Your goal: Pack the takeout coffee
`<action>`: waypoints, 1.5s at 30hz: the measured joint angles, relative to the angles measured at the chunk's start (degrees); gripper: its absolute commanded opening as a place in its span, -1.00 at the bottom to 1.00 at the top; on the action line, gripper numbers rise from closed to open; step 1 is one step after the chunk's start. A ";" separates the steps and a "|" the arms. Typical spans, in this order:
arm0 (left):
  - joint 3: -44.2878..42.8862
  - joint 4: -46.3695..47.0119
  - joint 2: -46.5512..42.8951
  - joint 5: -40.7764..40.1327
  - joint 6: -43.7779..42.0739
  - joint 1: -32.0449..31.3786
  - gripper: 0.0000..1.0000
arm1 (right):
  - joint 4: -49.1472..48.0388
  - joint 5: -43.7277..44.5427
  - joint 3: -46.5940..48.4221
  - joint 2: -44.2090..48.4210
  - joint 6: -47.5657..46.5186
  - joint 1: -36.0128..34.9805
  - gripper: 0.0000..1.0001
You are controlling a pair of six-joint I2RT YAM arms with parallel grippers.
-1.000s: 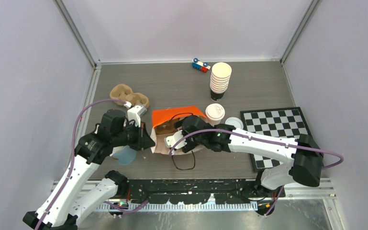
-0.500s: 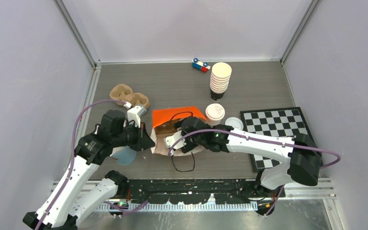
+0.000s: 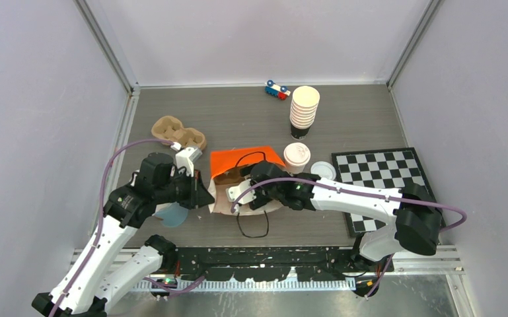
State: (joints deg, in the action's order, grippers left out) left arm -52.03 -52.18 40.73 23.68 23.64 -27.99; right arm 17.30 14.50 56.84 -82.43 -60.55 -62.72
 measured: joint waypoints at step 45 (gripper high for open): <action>0.00 1.90 1.49 1.25 0.42 0.00 -1.00 | 5.18 -0.81 1.18 1.11 1.57 1.01 0.74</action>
State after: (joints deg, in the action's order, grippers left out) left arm -52.03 -50.28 42.22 24.93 24.05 -27.99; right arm 22.48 13.69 58.02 -81.32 -58.98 -61.71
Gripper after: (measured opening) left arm 0.009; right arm 0.868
